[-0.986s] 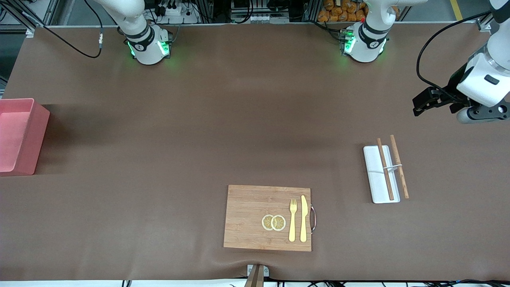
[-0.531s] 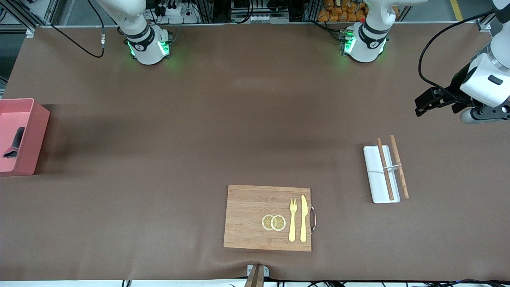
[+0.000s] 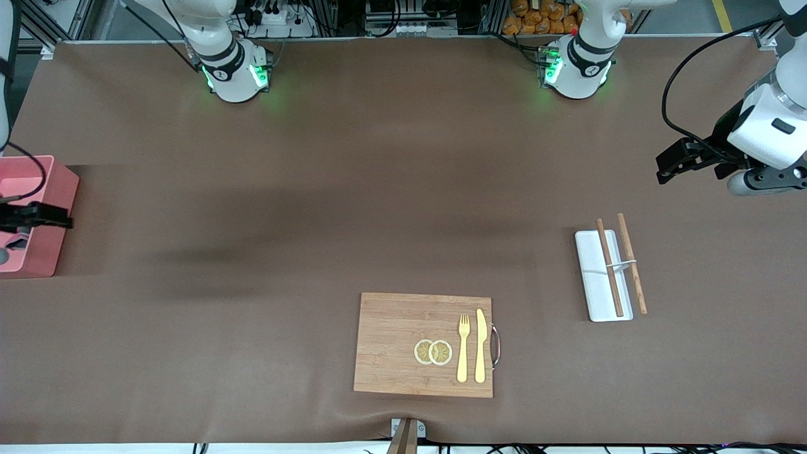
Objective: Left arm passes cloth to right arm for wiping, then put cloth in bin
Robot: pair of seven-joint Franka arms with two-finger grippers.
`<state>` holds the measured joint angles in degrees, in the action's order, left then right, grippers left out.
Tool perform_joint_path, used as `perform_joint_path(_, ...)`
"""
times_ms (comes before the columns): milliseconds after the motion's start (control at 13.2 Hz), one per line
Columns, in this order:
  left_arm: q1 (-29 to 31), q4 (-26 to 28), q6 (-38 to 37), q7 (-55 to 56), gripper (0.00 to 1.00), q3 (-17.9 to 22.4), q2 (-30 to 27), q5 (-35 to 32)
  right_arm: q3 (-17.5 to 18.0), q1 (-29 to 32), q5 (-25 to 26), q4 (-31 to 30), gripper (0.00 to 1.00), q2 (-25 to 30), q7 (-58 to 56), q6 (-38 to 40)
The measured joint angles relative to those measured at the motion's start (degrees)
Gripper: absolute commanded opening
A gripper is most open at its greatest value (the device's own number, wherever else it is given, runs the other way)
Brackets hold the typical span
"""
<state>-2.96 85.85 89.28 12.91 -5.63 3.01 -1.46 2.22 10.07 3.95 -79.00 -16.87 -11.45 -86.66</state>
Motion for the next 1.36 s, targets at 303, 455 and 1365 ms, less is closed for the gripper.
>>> perform_joint_path(303, 0.0, 0.0, 0.0, 0.0, 1.0, 0.0, 0.0, 0.0, 0.0, -4.0, -4.3, -2.7, 1.0, 6.4, 10.3, 3.6)
perform_joint_path(455, 0.0, -0.1, 0.0, 0.0, 1.0, 0.0, 0.0, 0.0, 0.0, -7.9, -4.6, -5.7, 1.0, 10.9, 16.2, 3.8)
perform_joint_path(1365, 0.0, 0.0, -1.0, -2.4, 1.0, 0.1, -1.1, 0.0, -3.5, -6.0, -4.6, -8.8, 1.0, 17.1, 13.1, 4.8)
